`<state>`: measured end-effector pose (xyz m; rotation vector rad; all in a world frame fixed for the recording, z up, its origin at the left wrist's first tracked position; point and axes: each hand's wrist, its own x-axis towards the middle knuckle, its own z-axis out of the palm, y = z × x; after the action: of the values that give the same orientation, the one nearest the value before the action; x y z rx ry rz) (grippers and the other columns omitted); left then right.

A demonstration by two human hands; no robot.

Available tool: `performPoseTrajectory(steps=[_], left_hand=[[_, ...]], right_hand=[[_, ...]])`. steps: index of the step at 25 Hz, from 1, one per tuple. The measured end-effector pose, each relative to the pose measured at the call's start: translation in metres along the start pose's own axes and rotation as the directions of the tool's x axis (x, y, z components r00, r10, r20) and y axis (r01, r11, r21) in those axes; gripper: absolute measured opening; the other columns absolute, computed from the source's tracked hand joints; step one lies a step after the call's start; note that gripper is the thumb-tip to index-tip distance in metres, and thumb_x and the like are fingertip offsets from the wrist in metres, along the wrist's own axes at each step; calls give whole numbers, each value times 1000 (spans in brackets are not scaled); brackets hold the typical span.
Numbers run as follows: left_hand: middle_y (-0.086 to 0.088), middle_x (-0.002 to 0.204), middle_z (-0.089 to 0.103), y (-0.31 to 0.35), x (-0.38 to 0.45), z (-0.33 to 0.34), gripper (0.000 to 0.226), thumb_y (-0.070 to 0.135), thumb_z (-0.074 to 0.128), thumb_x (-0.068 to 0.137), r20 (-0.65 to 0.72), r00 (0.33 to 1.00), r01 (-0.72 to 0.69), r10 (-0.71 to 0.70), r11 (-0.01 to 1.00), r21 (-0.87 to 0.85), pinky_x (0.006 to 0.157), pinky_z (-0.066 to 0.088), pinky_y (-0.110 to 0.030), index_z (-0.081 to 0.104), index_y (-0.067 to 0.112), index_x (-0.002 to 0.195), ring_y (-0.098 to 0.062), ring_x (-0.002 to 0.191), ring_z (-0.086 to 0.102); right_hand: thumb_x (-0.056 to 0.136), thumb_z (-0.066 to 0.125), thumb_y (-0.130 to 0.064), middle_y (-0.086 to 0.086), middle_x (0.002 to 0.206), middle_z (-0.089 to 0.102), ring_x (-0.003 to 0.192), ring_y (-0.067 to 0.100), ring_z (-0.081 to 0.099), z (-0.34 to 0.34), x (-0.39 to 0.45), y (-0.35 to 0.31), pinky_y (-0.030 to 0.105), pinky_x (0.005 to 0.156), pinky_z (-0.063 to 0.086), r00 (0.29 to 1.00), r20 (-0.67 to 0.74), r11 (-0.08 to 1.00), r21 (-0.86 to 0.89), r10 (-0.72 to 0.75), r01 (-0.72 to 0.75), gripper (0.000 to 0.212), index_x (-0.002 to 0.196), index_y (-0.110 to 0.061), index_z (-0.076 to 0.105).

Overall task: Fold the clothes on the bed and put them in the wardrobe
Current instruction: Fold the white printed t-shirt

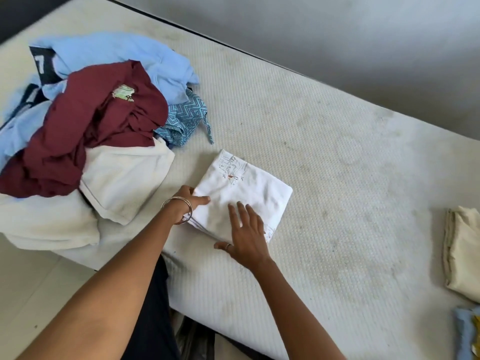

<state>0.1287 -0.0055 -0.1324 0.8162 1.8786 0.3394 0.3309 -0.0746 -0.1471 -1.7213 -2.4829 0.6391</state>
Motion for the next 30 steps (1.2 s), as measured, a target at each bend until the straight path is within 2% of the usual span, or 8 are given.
performPoseTrajectory(steps=[5,11,13,16,20,23,25,30], left_hand=[[-7,51,65,48,-45,-5,19,23,66,87,254,950,266,-183,899,-348,38,47,-18,61,5,87,-18,39,61],[-15,84,65,107,-88,6,17,16,60,92,392,907,158,155,738,-656,58,60,-35,60,0,98,-22,68,66],[-14,94,65,131,-110,9,20,21,58,93,398,837,15,374,713,-701,72,58,-40,61,5,104,-23,77,68],[-11,116,66,157,-139,15,31,16,56,93,342,720,-222,604,668,-711,87,52,-42,57,15,124,-29,97,67],[-8,93,72,153,-145,34,19,12,54,96,115,771,-426,627,641,-638,64,53,-28,66,17,110,-24,72,68],[-1,72,71,90,-103,78,10,11,60,92,2,925,-352,379,861,-367,47,44,-18,67,15,98,-21,61,59],[-7,92,73,33,-77,106,13,25,66,88,32,985,-167,171,981,-97,61,53,-25,68,16,98,-25,74,65],[-12,124,59,-28,-93,164,100,62,71,64,57,978,-208,201,962,176,97,46,-39,39,8,142,-31,114,57]], right_hand=[[77,67,-63,17,154,30,142,43,29,5,10,-52,70,105,24,957,-23,953,-86,290,-291,115,155,-20,-5],[90,53,-6,11,109,66,95,32,63,-81,15,-20,37,77,48,922,-130,844,464,365,-269,42,131,-8,50],[89,53,4,11,99,69,89,29,65,-125,4,5,39,76,53,920,-90,641,743,381,-192,27,114,-1,62],[83,54,14,15,96,73,85,30,69,-172,-26,48,41,76,59,931,63,96,990,360,-105,29,106,1,66],[84,65,-1,22,109,70,96,39,68,-147,-80,129,49,86,56,849,359,-133,933,389,-334,29,113,0,65],[94,59,-20,15,88,65,70,31,62,-86,-130,174,37,66,52,616,459,-85,840,640,-537,15,98,-7,66],[99,52,-30,11,80,60,65,26,57,-55,-154,186,34,62,49,475,415,-48,790,776,-612,24,97,-10,65],[93,55,-54,9,113,64,108,31,59,-37,-158,160,43,95,46,475,223,189,714,851,-674,50,121,-12,58]])
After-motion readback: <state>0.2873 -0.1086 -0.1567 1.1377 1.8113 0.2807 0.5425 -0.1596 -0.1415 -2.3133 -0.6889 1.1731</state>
